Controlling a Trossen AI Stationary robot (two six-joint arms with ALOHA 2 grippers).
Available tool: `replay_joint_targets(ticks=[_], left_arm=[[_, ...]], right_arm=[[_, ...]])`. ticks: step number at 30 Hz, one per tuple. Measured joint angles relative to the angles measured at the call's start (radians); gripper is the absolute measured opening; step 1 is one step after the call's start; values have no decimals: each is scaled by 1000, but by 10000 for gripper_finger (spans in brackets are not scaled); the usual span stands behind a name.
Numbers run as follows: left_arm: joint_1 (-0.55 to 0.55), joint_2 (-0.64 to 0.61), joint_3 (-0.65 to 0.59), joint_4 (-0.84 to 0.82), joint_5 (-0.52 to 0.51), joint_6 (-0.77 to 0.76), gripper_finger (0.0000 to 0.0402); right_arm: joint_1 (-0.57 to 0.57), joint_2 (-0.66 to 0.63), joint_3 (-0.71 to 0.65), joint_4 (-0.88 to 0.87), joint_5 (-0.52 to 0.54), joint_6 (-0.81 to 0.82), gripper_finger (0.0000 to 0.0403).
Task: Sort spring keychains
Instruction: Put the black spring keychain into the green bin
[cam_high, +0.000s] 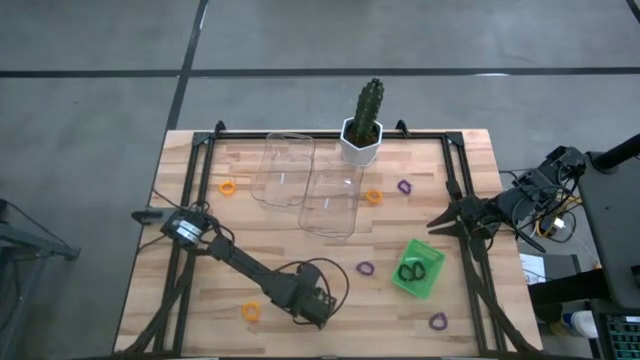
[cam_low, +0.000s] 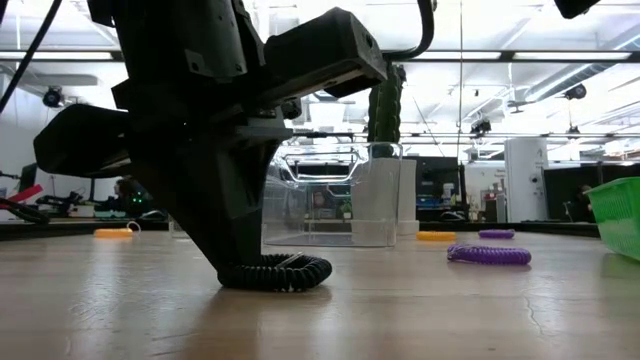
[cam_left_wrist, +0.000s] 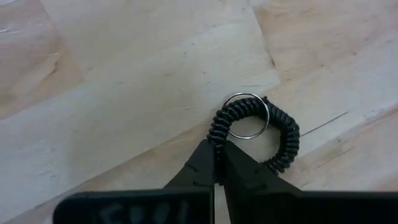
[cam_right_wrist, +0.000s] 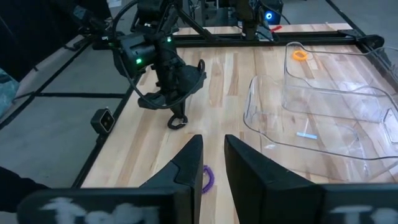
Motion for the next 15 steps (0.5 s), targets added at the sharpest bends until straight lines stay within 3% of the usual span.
replay_joint_targets(ticks=[6,15], left_arm=[[1,-22,13,-14,-3,60,7],[4,-72,103,11,-106,269,5]], right_arm=[[0,0,0,0,0,3,69],[0,0,0,-1,0,3,75]])
